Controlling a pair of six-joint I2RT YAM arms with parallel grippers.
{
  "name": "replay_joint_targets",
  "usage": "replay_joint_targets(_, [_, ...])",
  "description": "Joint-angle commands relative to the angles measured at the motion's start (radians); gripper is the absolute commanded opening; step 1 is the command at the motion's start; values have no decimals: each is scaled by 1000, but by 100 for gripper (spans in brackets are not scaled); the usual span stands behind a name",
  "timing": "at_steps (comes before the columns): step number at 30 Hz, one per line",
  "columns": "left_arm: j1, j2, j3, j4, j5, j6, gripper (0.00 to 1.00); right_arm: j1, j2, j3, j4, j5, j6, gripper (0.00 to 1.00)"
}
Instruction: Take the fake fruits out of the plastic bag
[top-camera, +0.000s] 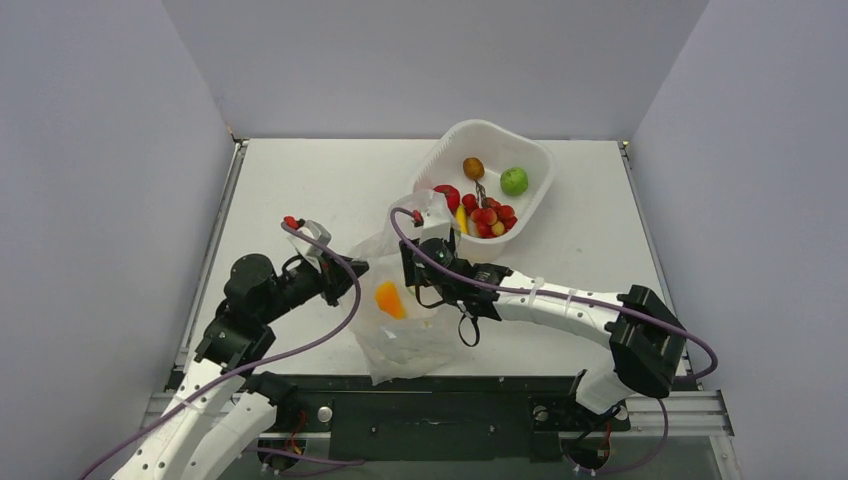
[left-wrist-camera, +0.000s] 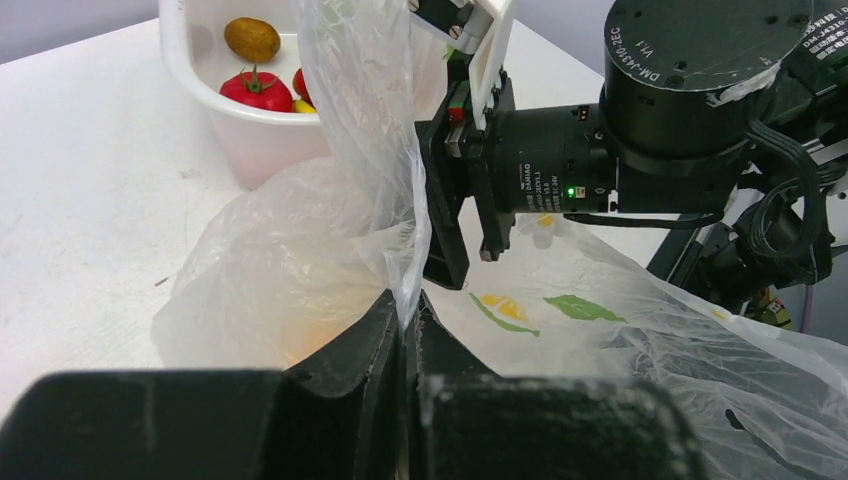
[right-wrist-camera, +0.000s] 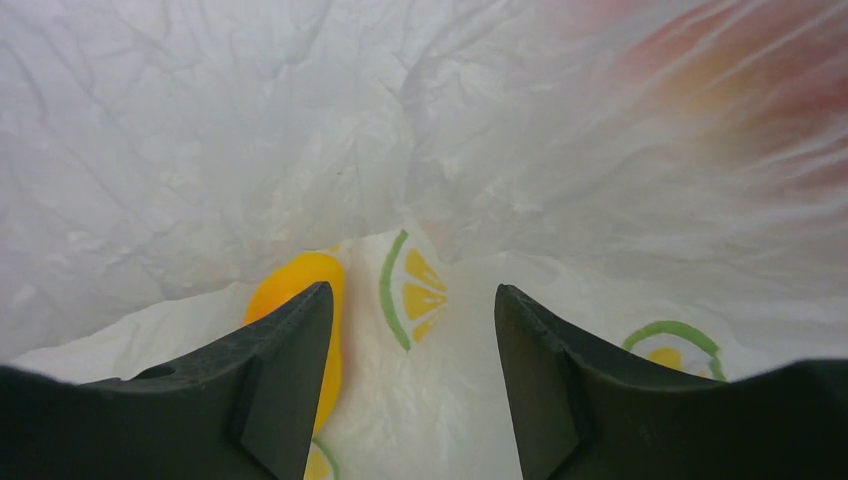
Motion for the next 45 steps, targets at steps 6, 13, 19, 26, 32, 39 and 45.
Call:
replay_joint_targets(6, [7, -103, -29, -44, -115, 59, 0, 108, 82, 40, 94, -167, -34, 70])
replay_joint_targets(13, [6, -98, -26, -60, -117, 70, 0, 115, 209, 86, 158, -210, -62, 84])
replay_joint_targets(19, [7, -99, -28, -61, -115, 71, 0, 119, 292, 121, 183, -190, -56, 86])
replay_joint_targets(26, [7, -93, -26, -61, -116, 76, 0, 133, 365, 138, 234, -209, -59, 86])
replay_joint_targets(32, [7, -88, -31, -48, -99, 63, 0, 138, 287, 115, 227, -148, -35, 87])
replay_joint_targets(39, [7, 26, 4, 149, 45, -106, 0, 46, 125, 47, 68, 27, -70, 88])
replay_joint_targets(45, [5, 101, 69, 271, 110, -200, 0, 29, -35, 71, -94, 196, -186, 88])
